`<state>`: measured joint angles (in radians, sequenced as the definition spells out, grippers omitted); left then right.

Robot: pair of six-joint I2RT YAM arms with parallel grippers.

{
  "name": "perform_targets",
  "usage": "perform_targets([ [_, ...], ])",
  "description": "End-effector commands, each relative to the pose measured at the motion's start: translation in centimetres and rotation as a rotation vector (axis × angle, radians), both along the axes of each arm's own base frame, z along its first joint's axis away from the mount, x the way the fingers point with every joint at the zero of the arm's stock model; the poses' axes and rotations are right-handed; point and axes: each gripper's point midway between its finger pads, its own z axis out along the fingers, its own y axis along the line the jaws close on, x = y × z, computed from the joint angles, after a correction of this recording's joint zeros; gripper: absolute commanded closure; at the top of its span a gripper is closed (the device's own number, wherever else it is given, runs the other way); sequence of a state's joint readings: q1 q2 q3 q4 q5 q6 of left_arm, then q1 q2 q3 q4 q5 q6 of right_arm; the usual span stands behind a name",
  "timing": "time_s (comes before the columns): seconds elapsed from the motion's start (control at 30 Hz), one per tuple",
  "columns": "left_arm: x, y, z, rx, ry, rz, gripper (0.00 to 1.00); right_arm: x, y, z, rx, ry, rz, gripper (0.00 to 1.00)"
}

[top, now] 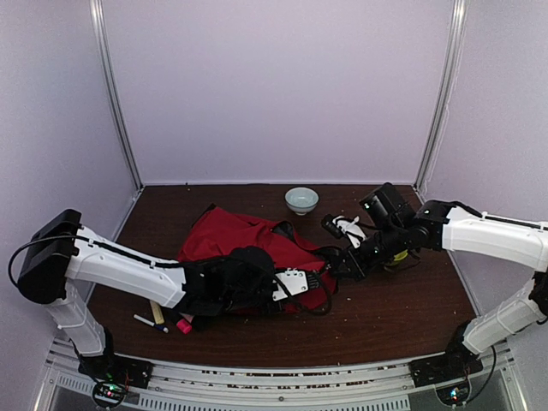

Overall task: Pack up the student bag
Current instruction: Hold the largest pocket of the student bag, then zip the student bag into the largest pocket of the bag.

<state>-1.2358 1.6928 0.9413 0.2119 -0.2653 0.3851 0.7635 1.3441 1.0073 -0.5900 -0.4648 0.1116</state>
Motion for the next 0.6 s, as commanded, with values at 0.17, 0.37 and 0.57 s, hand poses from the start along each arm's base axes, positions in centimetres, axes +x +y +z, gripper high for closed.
perform_targets([
  [0.17,1.6,0.1,-0.5,0.030,-0.009,0.061,1.00,0.8,-0.9,2.1,0.015,-0.060,-0.039,1.00],
  [0.37,0.4,1.4,-0.9,0.071,0.034,0.032,1.00,5.0,-5.9,1.5,-0.171,-0.132,-0.259,1.00],
  [0.57,-1.6,4.0,-3.1,0.197,0.098,0.024,1.00,9.3,-10.9,2.9,-0.367,-0.255,-0.448,1.00],
])
